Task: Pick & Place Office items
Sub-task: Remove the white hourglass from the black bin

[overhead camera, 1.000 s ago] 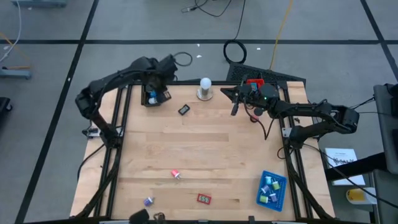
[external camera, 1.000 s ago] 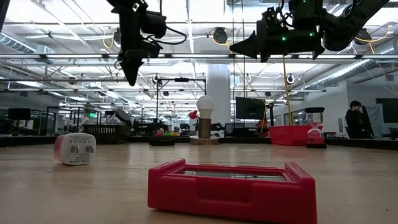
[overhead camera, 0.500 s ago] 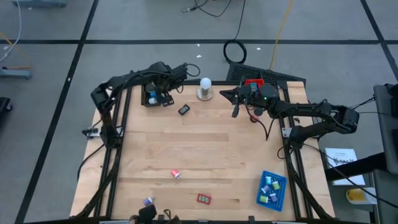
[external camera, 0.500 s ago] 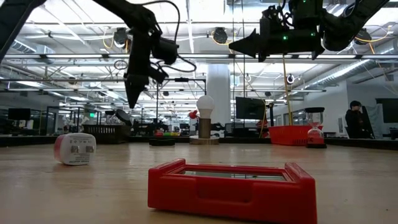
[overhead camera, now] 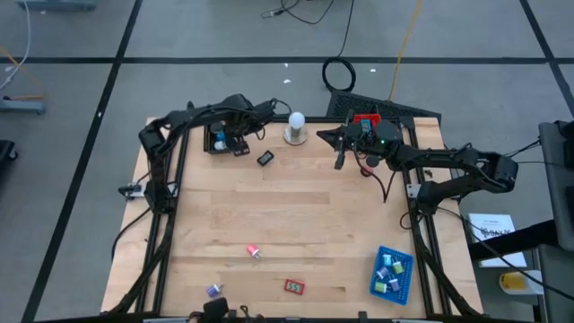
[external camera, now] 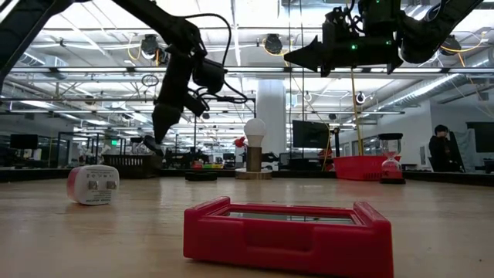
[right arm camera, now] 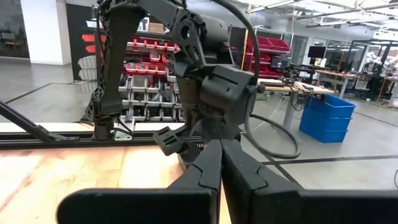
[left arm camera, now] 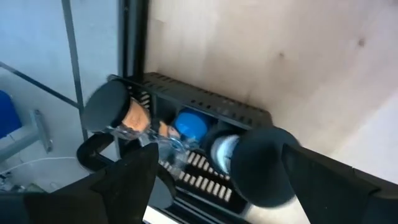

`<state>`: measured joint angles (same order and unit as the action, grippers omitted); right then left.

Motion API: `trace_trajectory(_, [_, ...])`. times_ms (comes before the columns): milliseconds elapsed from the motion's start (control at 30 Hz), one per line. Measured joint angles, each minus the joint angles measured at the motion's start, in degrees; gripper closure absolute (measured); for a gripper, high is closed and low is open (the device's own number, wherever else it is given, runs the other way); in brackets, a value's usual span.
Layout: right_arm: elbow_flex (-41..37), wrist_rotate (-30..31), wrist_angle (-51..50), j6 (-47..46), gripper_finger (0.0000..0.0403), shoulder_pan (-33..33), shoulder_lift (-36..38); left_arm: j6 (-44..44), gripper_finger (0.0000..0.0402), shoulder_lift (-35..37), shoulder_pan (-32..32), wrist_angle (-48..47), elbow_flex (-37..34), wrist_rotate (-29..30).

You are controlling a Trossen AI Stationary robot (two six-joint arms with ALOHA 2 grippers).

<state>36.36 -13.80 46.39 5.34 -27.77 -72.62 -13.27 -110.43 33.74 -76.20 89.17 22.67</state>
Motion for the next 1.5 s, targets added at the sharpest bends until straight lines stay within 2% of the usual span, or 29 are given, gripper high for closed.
trace_trajectory(233, [0.0, 0.0, 0.0, 0.3, 0.0403, 0.0, 0.0, 2.5, 0.0059, 0.0, -4.4, -3.3, 0.0, 0.1])
trace_trajectory(333, [0.0, 0.0, 0.0, 0.4, 0.0403, 0.0, 0.0, 2.9, 0.0054, 0.0, -6.1, -3.4, 0.0, 2.6])
trace_trajectory(500, [0.0, 0.0, 0.0, 0.3, 0.0403, 0.0, 0.0, 4.0, 0.0051, 0.0, -6.0, -4.0, -1.0, 5.9])
trace_trajectory(800, [0.0, 0.0, 0.1, 0.4, 0.0403, 0.0, 0.0, 2.5, 0.0050, 0.0, -5.5, -1.8, -8.0, 7.7])
trace_trajectory(1100, [0.0, 0.0, 0.8, 0.5, 0.0403, 0.0, 0.0, 1.6, 0.0053, 0.0, -5.5, 2.9, -9.0, 8.4])
trace_trajectory(1200, [0.0, 0.0, 0.7, 0.5, 0.0403, 0.0, 0.0, 1.5, 0.0077, 0.0, -5.5, 2.8, -9.0, 8.3])
trace_trajectory(1433, [0.0, 0.0, 0.7, 0.8, 0.0403, 0.0, 0.0, 0.9, 0.0179, 0.0, -5.5, 2.6, -9.0, 7.8])
trace_trajectory(1500, [0.0, 0.0, 0.6, 0.9, 0.0403, 0.0, 0.0, 0.6, 0.0185, 0.3, -5.5, 2.6, -9.0, 7.7])
